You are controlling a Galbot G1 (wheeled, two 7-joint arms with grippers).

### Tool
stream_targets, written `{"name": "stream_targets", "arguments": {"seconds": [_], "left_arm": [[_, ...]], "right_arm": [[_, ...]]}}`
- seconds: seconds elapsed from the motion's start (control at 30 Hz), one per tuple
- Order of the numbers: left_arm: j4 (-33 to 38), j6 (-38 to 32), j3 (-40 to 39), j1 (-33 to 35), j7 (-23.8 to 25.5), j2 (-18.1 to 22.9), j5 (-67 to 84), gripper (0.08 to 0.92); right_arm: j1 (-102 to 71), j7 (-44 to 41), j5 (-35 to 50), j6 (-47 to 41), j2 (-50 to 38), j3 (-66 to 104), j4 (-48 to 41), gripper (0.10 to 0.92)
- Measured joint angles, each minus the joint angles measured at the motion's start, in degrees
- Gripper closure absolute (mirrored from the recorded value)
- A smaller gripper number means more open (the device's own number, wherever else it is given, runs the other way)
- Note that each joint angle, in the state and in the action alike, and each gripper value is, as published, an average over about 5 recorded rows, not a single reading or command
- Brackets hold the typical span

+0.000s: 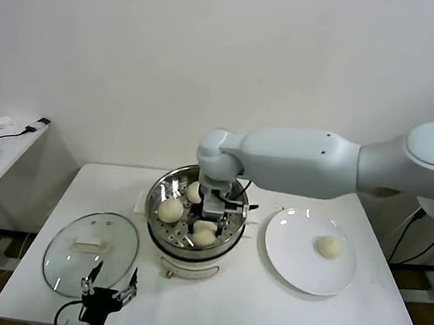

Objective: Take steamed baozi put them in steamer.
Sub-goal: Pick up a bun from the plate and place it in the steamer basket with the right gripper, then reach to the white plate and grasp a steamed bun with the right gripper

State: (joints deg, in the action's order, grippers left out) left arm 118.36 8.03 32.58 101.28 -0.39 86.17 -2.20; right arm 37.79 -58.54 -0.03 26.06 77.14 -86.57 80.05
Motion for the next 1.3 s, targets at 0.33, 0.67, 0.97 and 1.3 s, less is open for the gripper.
{"name": "stream_targets", "arguments": {"seconds": [0.33,0.67,0.97,1.3], "left_arm": [[0.11,-0.19,-0.10,0.32,-0.07,0.00,0.00,0.177],[0.32,-0.58,-0.72,0.66,-0.02,0.00,-0.51,0.177],[0.74,-0.67,-0.92,0.71,0.17,0.00,-0.73,0.177],[0.99,-0.76,-1.19,0.42,0.18,0.08,-0.72,0.177]], "right_arm": [[-2.88,1.73,-2.40,1.15,1.55,0.86,-2.74,0.375],[-1.13,0.68,1.33,3.04,1.19,0.35,-3.24,0.207],[5.06,-2.37,9.69,5.31,-0.47,-0.91,-5.17,0.202],[14.99,-5.18,21.87,-0.15,-8.89,-7.94,-9.61,0.202]]}}
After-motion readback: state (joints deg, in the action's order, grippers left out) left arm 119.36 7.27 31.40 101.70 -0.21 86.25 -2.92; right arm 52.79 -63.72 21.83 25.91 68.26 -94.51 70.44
